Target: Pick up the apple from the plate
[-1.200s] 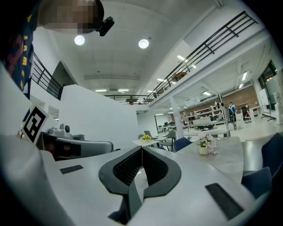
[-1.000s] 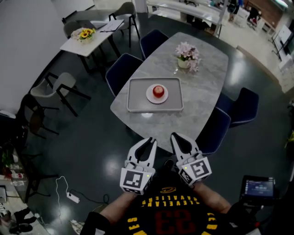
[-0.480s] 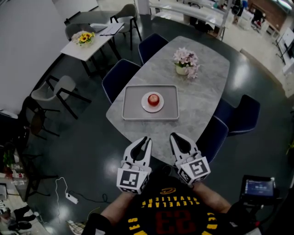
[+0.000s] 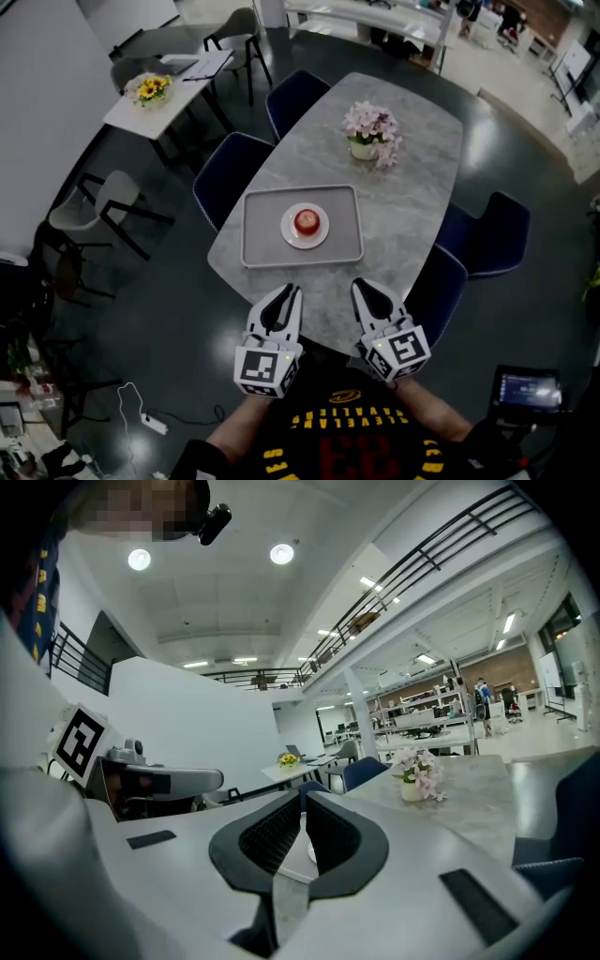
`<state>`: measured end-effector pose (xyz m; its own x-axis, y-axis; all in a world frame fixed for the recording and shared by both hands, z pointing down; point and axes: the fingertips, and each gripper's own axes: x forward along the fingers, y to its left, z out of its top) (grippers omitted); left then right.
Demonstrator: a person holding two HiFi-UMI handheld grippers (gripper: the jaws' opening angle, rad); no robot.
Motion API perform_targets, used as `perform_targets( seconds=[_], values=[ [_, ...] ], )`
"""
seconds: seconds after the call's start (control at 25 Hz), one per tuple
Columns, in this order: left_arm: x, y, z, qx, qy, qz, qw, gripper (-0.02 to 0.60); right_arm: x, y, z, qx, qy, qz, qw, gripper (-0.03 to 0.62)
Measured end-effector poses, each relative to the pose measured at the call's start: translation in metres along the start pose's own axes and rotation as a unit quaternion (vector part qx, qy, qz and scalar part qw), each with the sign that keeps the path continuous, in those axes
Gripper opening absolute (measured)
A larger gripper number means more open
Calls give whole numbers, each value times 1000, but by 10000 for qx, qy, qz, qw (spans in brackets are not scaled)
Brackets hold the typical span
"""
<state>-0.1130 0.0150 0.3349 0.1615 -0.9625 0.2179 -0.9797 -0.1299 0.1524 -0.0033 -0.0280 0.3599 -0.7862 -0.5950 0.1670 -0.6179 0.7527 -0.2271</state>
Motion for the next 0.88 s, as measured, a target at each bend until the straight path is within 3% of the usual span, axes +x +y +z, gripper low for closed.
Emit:
perform_targets(
  seconds=[0.52,0.64,0.88],
  values=[
    [99,86,-3,-130,616,-737,9953,46,94,-34,-6,205,350,-829,9957,8],
    [115,100,-8,-113,759,-843,9935,46,109,-41,-16,447,547,-961,9929,48],
    [136,128,-31,-162,1239,-942,9877,46,130,-52,-35,685,917,-1163,9866,48]
  ],
)
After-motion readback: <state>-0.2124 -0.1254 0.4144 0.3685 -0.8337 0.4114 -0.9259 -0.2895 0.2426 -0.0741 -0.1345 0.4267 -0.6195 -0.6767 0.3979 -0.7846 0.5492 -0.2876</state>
